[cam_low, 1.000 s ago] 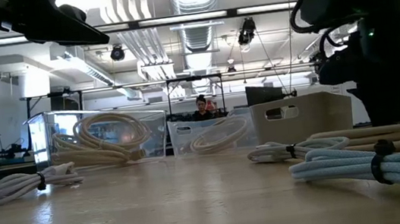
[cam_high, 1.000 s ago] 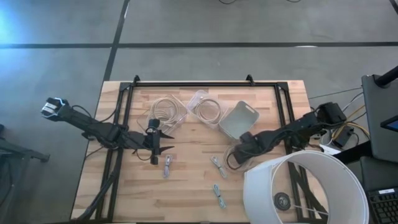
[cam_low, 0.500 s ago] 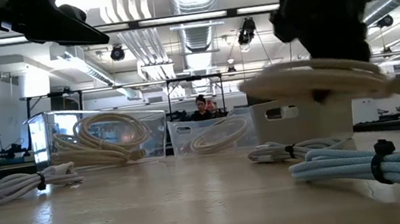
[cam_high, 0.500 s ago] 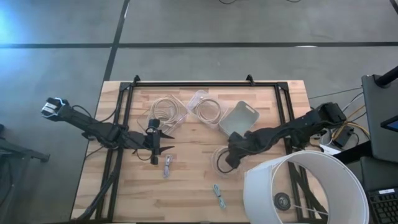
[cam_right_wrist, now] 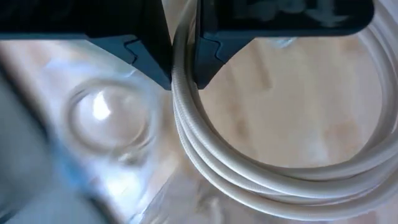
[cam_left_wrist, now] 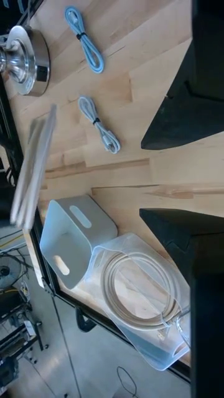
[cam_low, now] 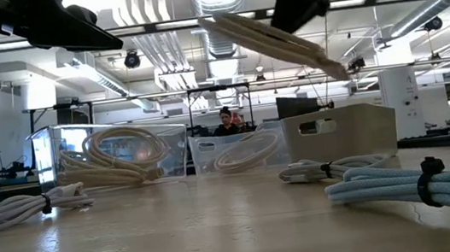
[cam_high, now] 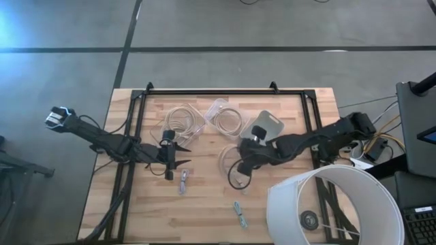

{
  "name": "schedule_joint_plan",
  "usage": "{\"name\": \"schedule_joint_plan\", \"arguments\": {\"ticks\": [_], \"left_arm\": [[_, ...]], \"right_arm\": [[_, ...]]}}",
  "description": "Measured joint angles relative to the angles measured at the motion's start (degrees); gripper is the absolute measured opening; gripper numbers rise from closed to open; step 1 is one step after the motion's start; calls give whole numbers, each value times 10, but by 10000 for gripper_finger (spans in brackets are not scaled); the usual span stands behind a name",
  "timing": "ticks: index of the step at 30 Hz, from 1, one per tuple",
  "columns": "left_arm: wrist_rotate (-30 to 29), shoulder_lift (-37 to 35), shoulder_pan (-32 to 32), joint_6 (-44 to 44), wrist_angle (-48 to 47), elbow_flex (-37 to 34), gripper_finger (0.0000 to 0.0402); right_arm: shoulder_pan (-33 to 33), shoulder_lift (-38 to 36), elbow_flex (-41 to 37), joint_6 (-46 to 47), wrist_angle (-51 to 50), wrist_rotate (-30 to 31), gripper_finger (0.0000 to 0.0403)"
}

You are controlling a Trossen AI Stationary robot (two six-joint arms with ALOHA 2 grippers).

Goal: Pick & Place USB Port
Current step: Put the light brown HDMI cable into the right transparent bin

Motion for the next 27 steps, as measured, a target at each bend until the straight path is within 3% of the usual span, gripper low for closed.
{"name": "schedule_joint_plan", "arguments": {"ticks": [10, 27], "left_arm": [[0, 0, 0, 0, 0, 0, 168], [0, 0, 0, 2, 5, 0, 168]], "right_arm": [[-33, 21, 40, -58, 56, 218, 47], [-145, 73, 33, -54, 109, 229, 48]]}}
